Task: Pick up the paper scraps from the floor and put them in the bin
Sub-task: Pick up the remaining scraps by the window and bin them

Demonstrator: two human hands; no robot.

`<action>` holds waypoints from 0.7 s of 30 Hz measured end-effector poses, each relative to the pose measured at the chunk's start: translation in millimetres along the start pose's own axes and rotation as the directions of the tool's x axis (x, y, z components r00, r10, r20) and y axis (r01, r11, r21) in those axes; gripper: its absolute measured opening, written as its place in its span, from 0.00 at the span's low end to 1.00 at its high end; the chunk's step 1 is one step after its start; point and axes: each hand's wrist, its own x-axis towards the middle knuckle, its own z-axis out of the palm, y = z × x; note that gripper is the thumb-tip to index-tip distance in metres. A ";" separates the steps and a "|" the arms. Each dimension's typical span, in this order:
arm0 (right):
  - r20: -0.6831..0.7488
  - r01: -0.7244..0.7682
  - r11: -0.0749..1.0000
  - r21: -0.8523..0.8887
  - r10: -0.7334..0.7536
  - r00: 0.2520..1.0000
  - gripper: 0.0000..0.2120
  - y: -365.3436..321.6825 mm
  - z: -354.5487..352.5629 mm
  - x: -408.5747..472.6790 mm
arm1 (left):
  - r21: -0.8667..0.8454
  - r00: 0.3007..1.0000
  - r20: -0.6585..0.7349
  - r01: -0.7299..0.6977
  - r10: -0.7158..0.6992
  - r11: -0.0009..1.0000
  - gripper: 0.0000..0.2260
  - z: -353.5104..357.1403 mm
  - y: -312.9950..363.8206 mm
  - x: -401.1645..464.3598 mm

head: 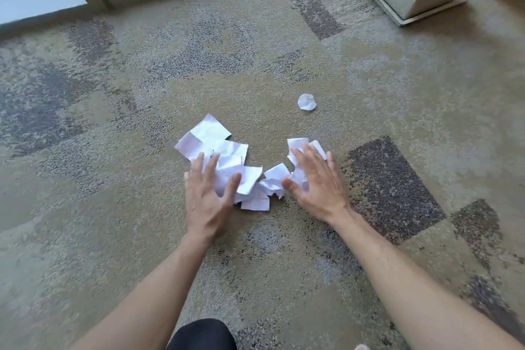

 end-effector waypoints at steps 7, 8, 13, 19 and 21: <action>-0.232 -0.088 0.981 0.175 0.128 0.964 0.42 16.6 -23.6 25.6 | 0.006 0.970 -0.223 -0.101 0.100 0.995 0.32 -13.8 -1.1 34.6; -0.234 -0.113 0.980 0.162 0.150 0.961 0.41 19.0 -27.4 34.8 | 0.032 0.972 -0.228 -0.055 0.061 0.998 0.32 -18.6 -4.6 44.0; -0.082 -0.239 0.963 0.123 0.250 0.965 0.40 24.1 -38.0 78.0 | 0.066 0.997 -0.058 0.056 -0.052 0.996 0.35 -28.5 -17.4 84.0; 0.114 -0.138 0.990 -0.004 0.138 0.984 0.43 28.8 -34.6 108.4 | -0.008 0.983 0.145 -0.111 0.111 0.994 0.35 -12.2 -13.1 97.8; 0.157 -0.051 0.997 -0.058 0.060 0.986 0.37 25.0 -35.4 109.5 | -0.019 0.965 0.191 -0.177 0.178 0.984 0.33 -5.5 -11.0 93.5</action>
